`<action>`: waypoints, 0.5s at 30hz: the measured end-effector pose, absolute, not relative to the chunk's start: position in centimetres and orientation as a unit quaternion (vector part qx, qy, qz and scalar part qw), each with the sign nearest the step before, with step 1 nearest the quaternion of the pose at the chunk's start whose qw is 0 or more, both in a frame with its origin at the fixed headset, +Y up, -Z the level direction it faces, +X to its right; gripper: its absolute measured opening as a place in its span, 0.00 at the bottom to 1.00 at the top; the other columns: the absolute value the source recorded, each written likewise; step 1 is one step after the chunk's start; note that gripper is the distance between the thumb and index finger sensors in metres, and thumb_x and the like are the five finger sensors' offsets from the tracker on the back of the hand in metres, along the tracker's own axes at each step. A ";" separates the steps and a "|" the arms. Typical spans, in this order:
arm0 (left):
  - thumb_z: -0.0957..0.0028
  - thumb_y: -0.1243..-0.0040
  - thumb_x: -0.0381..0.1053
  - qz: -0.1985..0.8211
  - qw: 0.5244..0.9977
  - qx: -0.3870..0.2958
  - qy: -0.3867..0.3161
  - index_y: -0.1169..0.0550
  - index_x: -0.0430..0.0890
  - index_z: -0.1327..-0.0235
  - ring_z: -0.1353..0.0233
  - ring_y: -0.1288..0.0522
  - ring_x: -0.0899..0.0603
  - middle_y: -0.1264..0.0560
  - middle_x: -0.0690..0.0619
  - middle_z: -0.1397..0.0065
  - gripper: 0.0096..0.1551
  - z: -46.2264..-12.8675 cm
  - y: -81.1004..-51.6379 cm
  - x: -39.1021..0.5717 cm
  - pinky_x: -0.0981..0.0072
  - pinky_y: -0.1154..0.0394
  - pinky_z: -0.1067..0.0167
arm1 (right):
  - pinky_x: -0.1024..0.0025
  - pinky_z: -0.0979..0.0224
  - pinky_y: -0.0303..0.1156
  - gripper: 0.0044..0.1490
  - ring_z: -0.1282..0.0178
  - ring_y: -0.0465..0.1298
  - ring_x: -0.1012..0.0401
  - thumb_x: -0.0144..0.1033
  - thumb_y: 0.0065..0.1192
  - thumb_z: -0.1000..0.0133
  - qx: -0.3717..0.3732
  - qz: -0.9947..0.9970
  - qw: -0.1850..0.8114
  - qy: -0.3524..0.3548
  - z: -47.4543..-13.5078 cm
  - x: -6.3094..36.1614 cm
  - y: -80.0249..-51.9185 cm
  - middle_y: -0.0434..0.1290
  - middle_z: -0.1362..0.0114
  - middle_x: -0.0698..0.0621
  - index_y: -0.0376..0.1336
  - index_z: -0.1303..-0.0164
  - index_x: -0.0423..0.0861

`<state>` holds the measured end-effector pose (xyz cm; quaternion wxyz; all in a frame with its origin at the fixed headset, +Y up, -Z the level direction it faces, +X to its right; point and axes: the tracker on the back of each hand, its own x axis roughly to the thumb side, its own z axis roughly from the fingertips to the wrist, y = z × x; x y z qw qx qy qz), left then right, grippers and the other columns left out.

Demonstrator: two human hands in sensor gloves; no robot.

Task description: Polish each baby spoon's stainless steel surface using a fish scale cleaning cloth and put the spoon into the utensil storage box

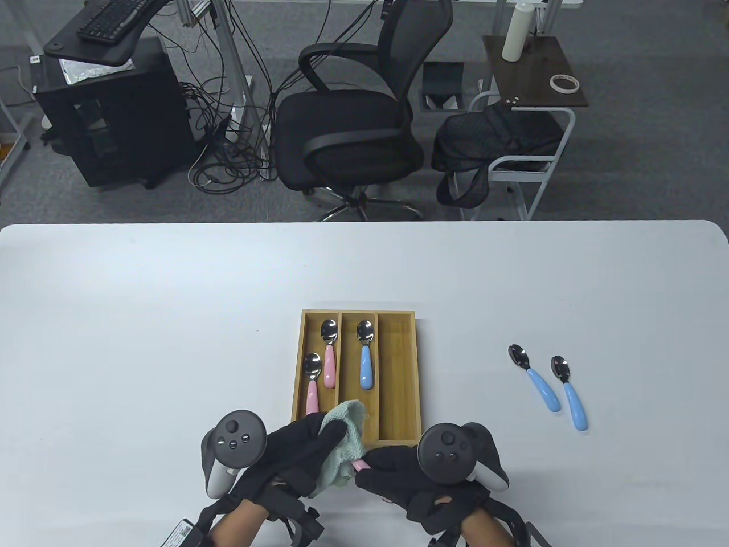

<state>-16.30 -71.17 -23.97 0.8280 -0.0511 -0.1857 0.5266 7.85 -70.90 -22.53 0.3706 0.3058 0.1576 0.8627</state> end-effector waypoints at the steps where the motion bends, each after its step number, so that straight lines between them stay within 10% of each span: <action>1: 0.37 0.51 0.60 0.528 0.827 -0.052 -0.184 0.20 0.37 0.41 0.56 0.10 0.51 0.14 0.50 0.52 0.31 -24.0 -71.2 -16.3 0.57 0.13 0.54 | 0.68 0.53 0.82 0.30 0.57 0.83 0.58 0.56 0.53 0.33 0.306 0.863 0.370 0.155 -22.5 7.8 -70.9 0.78 0.43 0.53 0.67 0.34 0.45; 8: 0.36 0.51 0.60 0.519 0.836 -0.027 -0.175 0.19 0.39 0.42 0.56 0.10 0.50 0.14 0.51 0.52 0.29 -24.0 -70.8 -16.8 0.57 0.13 0.54 | 0.79 0.66 0.80 0.31 0.72 0.80 0.69 0.58 0.54 0.34 0.310 0.867 0.361 0.145 -22.2 7.8 -70.4 0.80 0.49 0.53 0.70 0.39 0.44; 15: 0.34 0.52 0.61 0.545 0.836 0.030 -0.065 0.20 0.41 0.42 0.55 0.11 0.50 0.14 0.54 0.51 0.28 -25.7 -70.5 -22.2 0.57 0.14 0.53 | 0.75 0.62 0.82 0.31 0.67 0.83 0.64 0.55 0.53 0.33 0.248 0.864 0.395 0.191 -23.7 8.8 -72.0 0.78 0.45 0.50 0.67 0.35 0.41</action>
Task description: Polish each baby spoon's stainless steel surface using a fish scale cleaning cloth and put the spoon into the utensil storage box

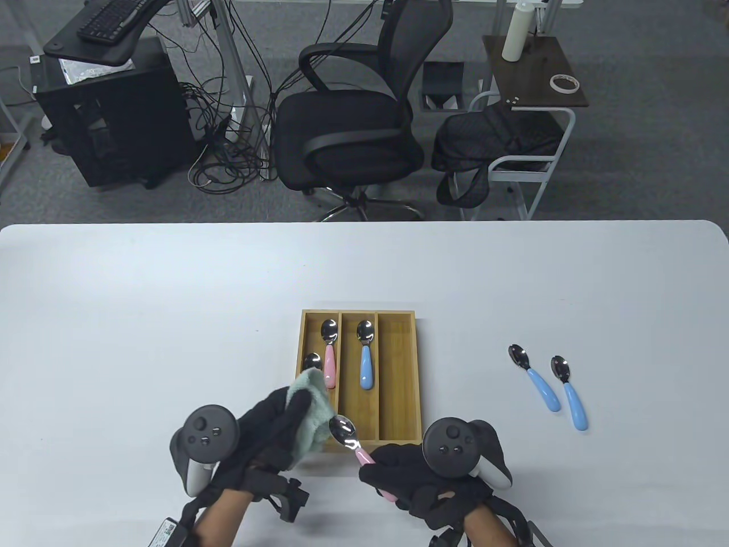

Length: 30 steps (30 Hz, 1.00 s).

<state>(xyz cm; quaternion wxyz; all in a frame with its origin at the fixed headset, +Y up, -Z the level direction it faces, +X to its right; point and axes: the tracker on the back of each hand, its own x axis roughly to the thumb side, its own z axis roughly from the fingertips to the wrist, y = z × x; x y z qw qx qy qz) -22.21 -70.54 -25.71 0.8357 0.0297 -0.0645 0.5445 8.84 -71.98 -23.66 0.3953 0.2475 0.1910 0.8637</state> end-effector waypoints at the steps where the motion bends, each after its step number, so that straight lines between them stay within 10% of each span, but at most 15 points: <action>1: 0.34 0.51 0.60 0.567 0.822 0.022 -0.054 0.20 0.41 0.41 0.55 0.11 0.49 0.14 0.53 0.51 0.28 -26.0 -70.8 -23.1 0.55 0.14 0.52 | 0.74 0.61 0.83 0.32 0.65 0.83 0.63 0.54 0.53 0.33 0.236 0.862 0.401 0.201 -23.9 9.0 -72.3 0.78 0.43 0.49 0.65 0.33 0.40; 10: 0.33 0.51 0.61 0.713 0.701 -0.013 -0.005 0.21 0.40 0.40 0.53 0.11 0.48 0.15 0.52 0.49 0.28 -27.1 -72.3 -26.6 0.54 0.15 0.51 | 0.74 0.61 0.85 0.38 0.63 0.86 0.62 0.48 0.57 0.33 0.078 0.894 0.395 0.197 -28.6 7.1 -72.0 0.75 0.39 0.44 0.58 0.27 0.29; 30: 0.33 0.51 0.60 0.709 0.701 -0.065 -0.047 0.20 0.39 0.40 0.55 0.11 0.47 0.15 0.51 0.51 0.29 -27.2 -72.0 -25.7 0.53 0.15 0.53 | 0.73 0.59 0.87 0.45 0.61 0.87 0.62 0.44 0.58 0.32 0.021 0.957 0.165 0.236 -34.2 -0.9 -74.4 0.75 0.36 0.41 0.49 0.23 0.24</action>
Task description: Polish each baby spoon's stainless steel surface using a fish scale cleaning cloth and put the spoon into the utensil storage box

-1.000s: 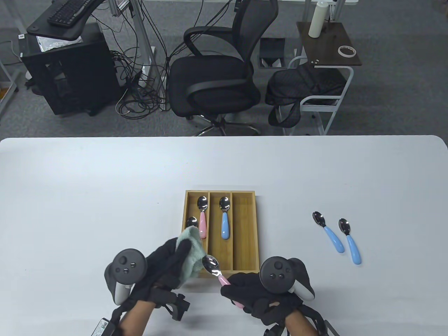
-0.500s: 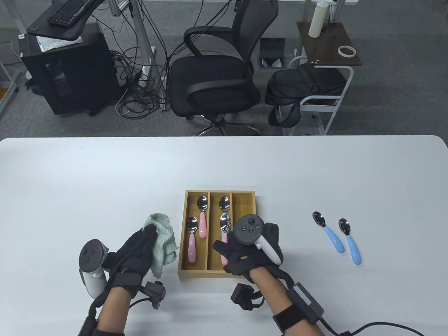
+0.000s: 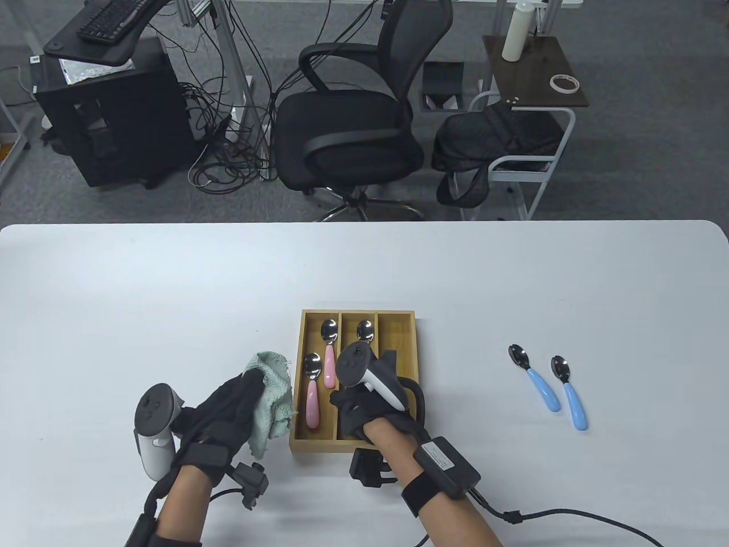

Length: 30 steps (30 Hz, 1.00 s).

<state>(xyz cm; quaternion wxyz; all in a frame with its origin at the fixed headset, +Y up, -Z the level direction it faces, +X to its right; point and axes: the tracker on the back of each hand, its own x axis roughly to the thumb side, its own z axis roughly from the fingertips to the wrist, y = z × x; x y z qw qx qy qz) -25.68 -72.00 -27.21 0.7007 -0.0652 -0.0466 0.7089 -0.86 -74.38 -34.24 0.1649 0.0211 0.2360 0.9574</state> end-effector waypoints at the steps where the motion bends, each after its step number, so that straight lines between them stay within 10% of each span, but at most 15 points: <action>1: 0.33 0.51 0.60 0.708 0.701 -0.065 -0.048 0.20 0.39 0.40 0.55 0.11 0.47 0.15 0.51 0.51 0.29 -27.2 -72.0 -25.7 0.53 0.15 0.54 | 0.73 0.58 0.87 0.44 0.61 0.87 0.61 0.44 0.58 0.32 0.021 0.956 0.165 0.241 -34.2 -0.8 -74.5 0.74 0.36 0.41 0.49 0.23 0.24; 14: 0.33 0.51 0.61 0.708 0.701 -0.068 -0.047 0.21 0.39 0.38 0.54 0.11 0.46 0.15 0.51 0.49 0.29 -27.1 -72.2 -25.6 0.52 0.15 0.52 | 0.68 0.55 0.83 0.43 0.58 0.84 0.59 0.49 0.53 0.31 0.028 0.950 0.221 0.221 -33.3 2.4 -71.0 0.73 0.34 0.40 0.50 0.21 0.29; 23: 0.33 0.51 0.60 0.713 0.694 -0.081 -0.058 0.21 0.39 0.37 0.52 0.12 0.45 0.15 0.50 0.48 0.30 -27.0 -72.3 -25.1 0.50 0.16 0.51 | 0.62 0.50 0.82 0.31 0.53 0.83 0.55 0.48 0.55 0.33 -0.183 0.972 0.142 0.034 -35.0 19.7 -68.0 0.76 0.38 0.47 0.61 0.28 0.40; 30: 0.32 0.52 0.61 0.713 0.691 -0.094 -0.069 0.22 0.39 0.36 0.51 0.12 0.44 0.16 0.49 0.46 0.30 -26.9 -72.4 -24.5 0.49 0.17 0.49 | 0.44 0.33 0.71 0.33 0.31 0.71 0.40 0.49 0.55 0.33 -0.317 0.943 0.063 0.077 -34.0 30.2 -71.2 0.61 0.22 0.36 0.57 0.23 0.41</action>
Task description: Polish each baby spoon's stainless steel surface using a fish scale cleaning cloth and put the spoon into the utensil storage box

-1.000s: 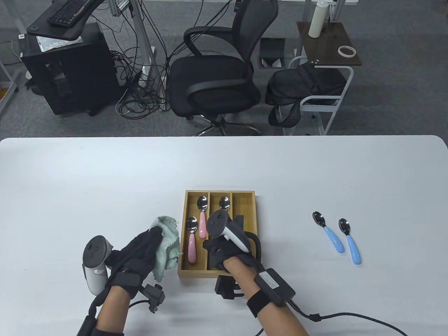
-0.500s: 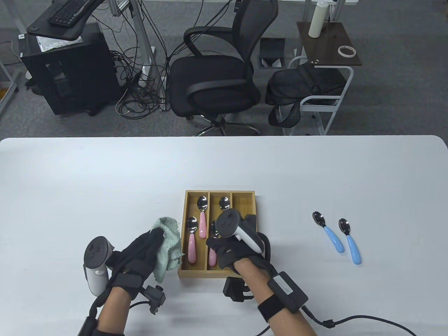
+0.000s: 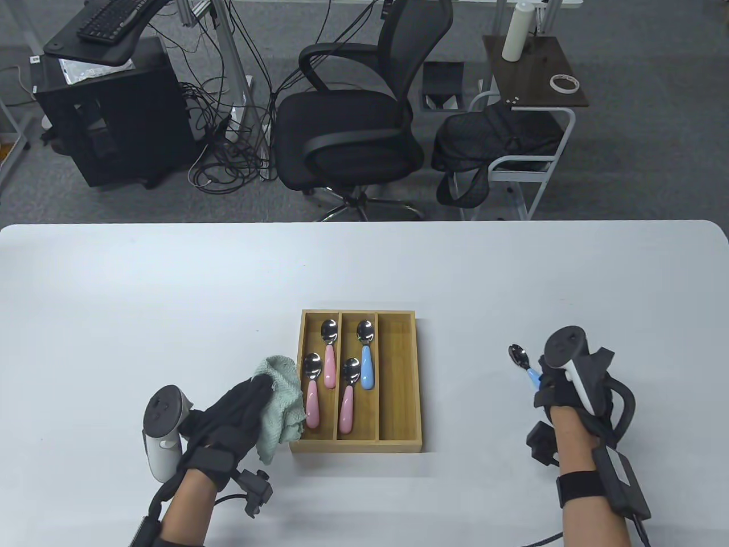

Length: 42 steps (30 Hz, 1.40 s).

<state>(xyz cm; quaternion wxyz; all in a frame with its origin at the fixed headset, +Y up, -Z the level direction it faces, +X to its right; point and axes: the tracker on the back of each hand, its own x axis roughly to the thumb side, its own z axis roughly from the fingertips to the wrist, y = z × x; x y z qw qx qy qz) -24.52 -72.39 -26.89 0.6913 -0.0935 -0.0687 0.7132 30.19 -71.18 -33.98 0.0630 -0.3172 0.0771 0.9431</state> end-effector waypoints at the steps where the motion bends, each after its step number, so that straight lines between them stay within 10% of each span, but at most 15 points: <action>1: 0.32 0.52 0.60 0.711 0.693 -0.097 -0.069 0.22 0.39 0.36 0.50 0.12 0.44 0.16 0.49 0.46 0.30 -26.9 -72.5 -24.4 0.49 0.17 0.49 | 0.43 0.32 0.71 0.33 0.31 0.71 0.39 0.49 0.55 0.33 -0.326 0.939 0.055 0.089 -33.8 31.1 -71.9 0.61 0.21 0.36 0.57 0.24 0.42; 22: 0.32 0.54 0.60 0.706 0.693 -0.120 -0.084 0.23 0.38 0.34 0.49 0.13 0.42 0.16 0.47 0.45 0.31 -26.8 -73.0 -23.1 0.47 0.18 0.48 | 0.41 0.31 0.67 0.31 0.32 0.69 0.38 0.42 0.56 0.34 -0.327 0.924 0.035 0.196 -33.9 32.8 -77.2 0.60 0.24 0.34 0.57 0.29 0.34; 28: 0.32 0.59 0.61 0.720 0.679 -0.116 -0.089 0.25 0.40 0.31 0.44 0.15 0.39 0.18 0.45 0.39 0.32 -26.8 -73.0 -23.1 0.44 0.19 0.44 | 0.42 0.34 0.72 0.30 0.34 0.72 0.38 0.40 0.51 0.32 -0.319 0.937 0.065 0.127 -33.3 32.5 -73.8 0.60 0.26 0.30 0.55 0.29 0.34; 35: 0.32 0.64 0.62 0.748 0.644 -0.117 -0.104 0.30 0.44 0.23 0.35 0.20 0.34 0.23 0.43 0.29 0.34 -26.7 -73.1 -22.8 0.39 0.24 0.38 | 0.54 0.41 0.79 0.29 0.43 0.80 0.50 0.43 0.49 0.31 -0.073 0.960 0.259 0.081 -31.3 22.4 -66.6 0.70 0.33 0.40 0.54 0.28 0.36; 42: 0.32 0.64 0.63 0.739 0.654 -0.115 -0.112 0.32 0.44 0.21 0.33 0.21 0.33 0.25 0.42 0.27 0.36 -26.6 -73.1 -22.7 0.38 0.25 0.37 | 0.53 0.38 0.77 0.29 0.40 0.78 0.49 0.44 0.47 0.31 0.146 0.933 0.326 0.040 -26.3 10.7 -65.5 0.68 0.31 0.42 0.53 0.27 0.39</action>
